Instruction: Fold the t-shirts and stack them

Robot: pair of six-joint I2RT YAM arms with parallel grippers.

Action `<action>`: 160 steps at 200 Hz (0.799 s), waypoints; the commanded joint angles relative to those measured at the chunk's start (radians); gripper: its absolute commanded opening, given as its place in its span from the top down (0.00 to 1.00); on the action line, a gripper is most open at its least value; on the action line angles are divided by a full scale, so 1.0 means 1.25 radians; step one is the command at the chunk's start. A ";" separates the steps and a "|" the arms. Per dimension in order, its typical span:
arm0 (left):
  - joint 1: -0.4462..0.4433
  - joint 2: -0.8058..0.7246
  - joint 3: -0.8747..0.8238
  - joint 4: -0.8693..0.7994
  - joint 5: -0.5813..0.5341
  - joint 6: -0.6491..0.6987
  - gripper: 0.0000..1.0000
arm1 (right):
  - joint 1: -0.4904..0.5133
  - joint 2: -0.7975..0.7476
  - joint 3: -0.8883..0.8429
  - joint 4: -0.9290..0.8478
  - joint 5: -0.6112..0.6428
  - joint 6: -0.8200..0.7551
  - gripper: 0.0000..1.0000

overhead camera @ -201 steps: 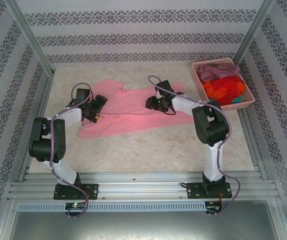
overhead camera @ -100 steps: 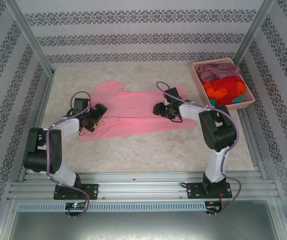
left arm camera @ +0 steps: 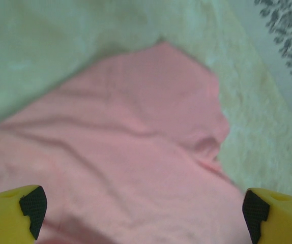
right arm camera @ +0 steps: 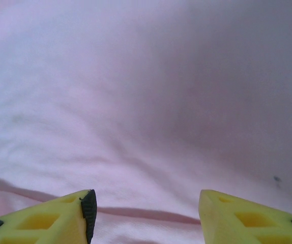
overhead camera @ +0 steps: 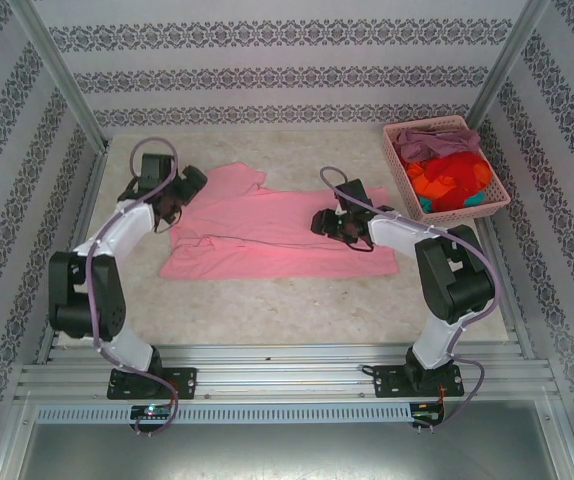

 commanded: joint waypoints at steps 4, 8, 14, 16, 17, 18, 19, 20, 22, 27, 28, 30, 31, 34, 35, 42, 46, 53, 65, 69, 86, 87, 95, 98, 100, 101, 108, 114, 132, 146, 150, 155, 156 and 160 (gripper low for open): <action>0.002 0.120 0.138 -0.153 -0.083 0.016 0.06 | 0.004 -0.015 0.064 -0.021 0.001 -0.035 0.43; 0.000 0.137 0.161 -0.167 -0.089 0.015 0.08 | 0.004 -0.015 0.067 -0.021 0.002 -0.035 0.43; -0.004 0.166 0.194 -0.184 -0.099 0.012 0.11 | 0.002 -0.015 0.072 -0.020 0.002 -0.034 0.43; -0.005 0.173 0.206 -0.189 -0.103 0.011 0.12 | 0.002 -0.015 0.073 -0.021 0.002 -0.034 0.43; -0.006 0.180 0.211 -0.192 -0.105 0.011 0.13 | 0.002 -0.015 0.073 -0.020 0.002 -0.033 0.43; -0.006 0.184 0.217 -0.194 -0.106 0.011 0.14 | 0.001 -0.015 0.074 -0.020 0.001 -0.033 0.43; -0.007 0.189 0.223 -0.198 -0.108 0.010 0.14 | 0.001 -0.016 0.073 -0.020 0.001 -0.033 0.43; -0.008 0.195 0.228 -0.199 -0.109 0.010 0.15 | 0.001 -0.016 0.073 -0.020 0.001 -0.033 0.43; -0.008 0.205 0.239 -0.205 -0.112 0.009 0.16 | 0.001 -0.016 0.074 -0.019 0.001 -0.032 0.43; -0.011 0.230 0.270 -0.222 -0.117 0.008 0.19 | 0.000 -0.016 0.075 -0.018 0.000 -0.033 0.42; -0.012 0.235 0.277 -0.225 -0.118 0.008 0.20 | 0.000 -0.016 0.075 -0.018 0.001 -0.033 0.43; -0.012 0.243 0.290 -0.231 -0.120 0.008 0.21 | 0.000 -0.016 0.074 -0.018 0.001 -0.033 0.42; -0.013 0.250 0.296 -0.235 -0.121 0.008 0.21 | -0.001 -0.016 0.074 -0.018 0.001 -0.033 0.42; -0.014 0.268 0.317 -0.247 -0.124 0.008 0.22 | -0.001 -0.016 0.073 -0.016 0.001 -0.032 0.42; -0.015 0.274 0.324 -0.251 -0.124 0.008 0.23 | -0.001 -0.016 0.072 -0.016 0.001 -0.032 0.42; -0.017 0.313 0.376 -0.280 -0.129 0.009 0.28 | -0.002 -0.018 0.070 -0.014 0.005 -0.032 0.42; -0.018 0.335 0.405 -0.297 -0.133 0.012 0.30 | -0.003 -0.019 0.067 -0.012 0.006 -0.032 0.42; -0.022 0.374 0.460 -0.329 -0.141 0.019 0.33 | -0.005 -0.020 0.061 -0.012 0.010 -0.030 0.42; -0.027 0.439 0.559 -0.390 -0.164 0.036 0.37 | -0.008 -0.022 0.051 -0.007 0.012 -0.026 0.42; -0.030 0.463 0.592 -0.408 -0.169 0.045 0.38 | -0.009 -0.023 0.048 -0.003 0.012 -0.025 0.42; -0.038 0.553 0.725 -0.487 -0.182 0.075 0.40 | -0.012 -0.020 0.036 0.004 0.011 -0.023 0.42; -0.038 0.558 0.736 -0.493 -0.183 0.076 0.40 | -0.012 -0.020 0.036 0.004 0.011 -0.024 0.42; -0.042 0.595 0.798 -0.528 -0.196 0.086 0.41 | -0.012 -0.021 0.032 0.005 0.012 -0.022 0.42; -0.044 0.608 0.819 -0.541 -0.200 0.090 0.41 | -0.012 -0.021 0.030 0.006 0.012 -0.020 0.42; -0.044 0.615 0.832 -0.549 -0.203 0.092 0.42 | -0.012 -0.021 0.029 0.008 0.012 -0.020 0.42; -0.045 0.621 0.840 -0.553 -0.205 0.093 0.42 | -0.012 -0.022 0.027 0.009 0.012 -0.020 0.42; -0.046 0.651 0.888 -0.582 -0.213 0.099 0.42 | -0.012 -0.022 0.022 0.016 0.011 -0.018 0.42; -0.047 0.672 0.926 -0.603 -0.218 0.103 0.44 | -0.013 -0.021 0.019 0.020 0.010 -0.016 0.42; -0.047 0.734 1.010 -0.642 -0.227 0.124 0.46 | -0.011 -0.013 0.015 0.026 0.005 -0.015 0.42; -0.047 0.765 1.055 -0.647 -0.225 0.150 0.50 | -0.010 -0.010 0.010 0.034 0.001 -0.014 0.42; -0.047 0.771 1.064 -0.645 -0.221 0.161 0.51 | -0.010 -0.009 0.010 0.036 0.000 -0.013 0.42; -0.047 0.780 1.073 -0.642 -0.219 0.172 0.51 | -0.009 -0.008 0.008 0.038 -0.001 -0.013 0.42; -0.047 0.782 1.074 -0.642 -0.218 0.174 0.51 | -0.009 -0.007 0.008 0.038 -0.001 -0.013 0.42; -0.046 0.788 1.081 -0.640 -0.215 0.181 0.51 | -0.007 -0.006 0.006 0.041 -0.001 -0.014 0.42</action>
